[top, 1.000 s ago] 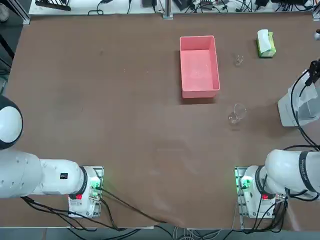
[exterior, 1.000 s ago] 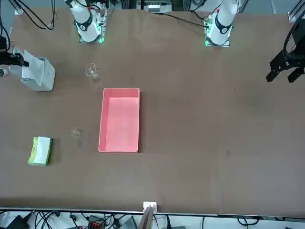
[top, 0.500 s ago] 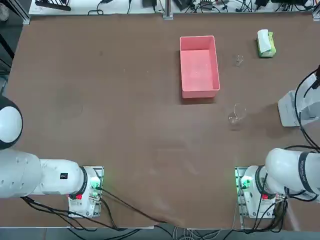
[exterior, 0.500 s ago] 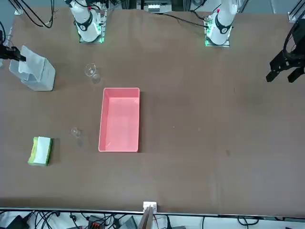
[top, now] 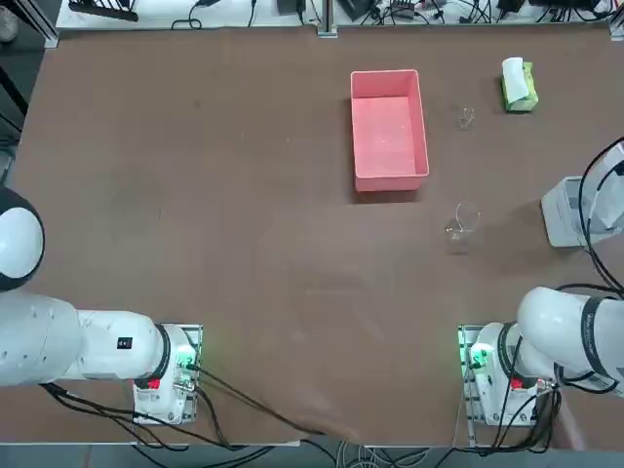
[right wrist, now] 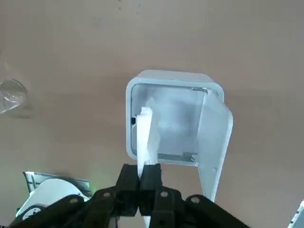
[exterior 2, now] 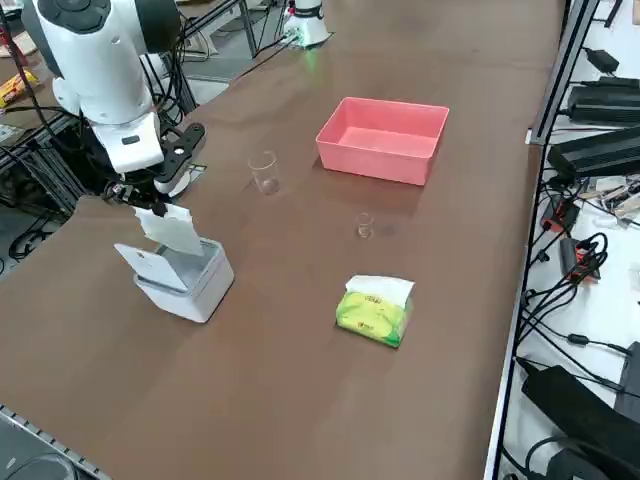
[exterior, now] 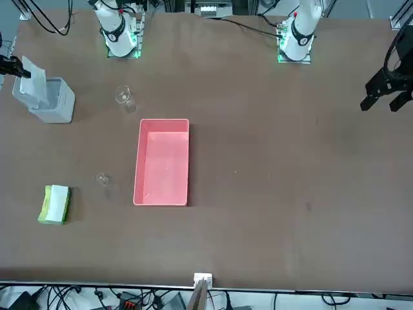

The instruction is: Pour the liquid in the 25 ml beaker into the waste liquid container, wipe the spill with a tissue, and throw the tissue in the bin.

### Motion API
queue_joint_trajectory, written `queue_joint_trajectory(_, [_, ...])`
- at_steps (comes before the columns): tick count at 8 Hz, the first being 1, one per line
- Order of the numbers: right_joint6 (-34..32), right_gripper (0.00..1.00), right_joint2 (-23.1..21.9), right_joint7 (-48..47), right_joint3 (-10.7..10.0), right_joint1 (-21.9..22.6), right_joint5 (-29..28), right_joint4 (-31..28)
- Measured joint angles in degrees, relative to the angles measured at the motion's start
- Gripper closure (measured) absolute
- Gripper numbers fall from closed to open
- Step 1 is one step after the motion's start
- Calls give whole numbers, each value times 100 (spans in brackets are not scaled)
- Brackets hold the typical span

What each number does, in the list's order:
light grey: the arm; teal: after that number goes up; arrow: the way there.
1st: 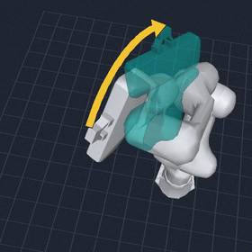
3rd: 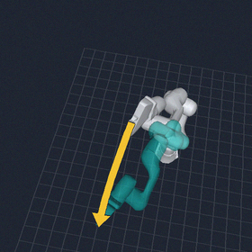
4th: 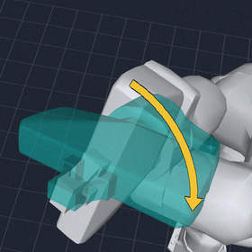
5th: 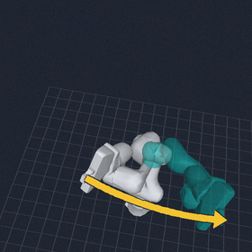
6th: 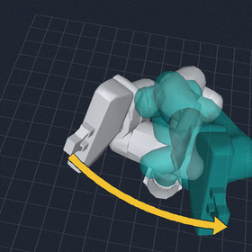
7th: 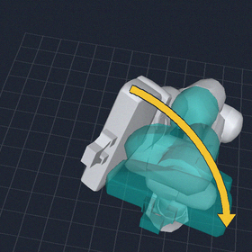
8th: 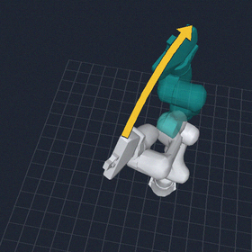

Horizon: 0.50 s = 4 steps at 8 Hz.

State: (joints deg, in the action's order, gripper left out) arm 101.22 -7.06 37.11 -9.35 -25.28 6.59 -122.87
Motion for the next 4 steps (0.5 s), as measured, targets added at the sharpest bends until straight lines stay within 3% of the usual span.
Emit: queue_joint_trajectory(4, [49,96,80,1,5,-2,4,-63])
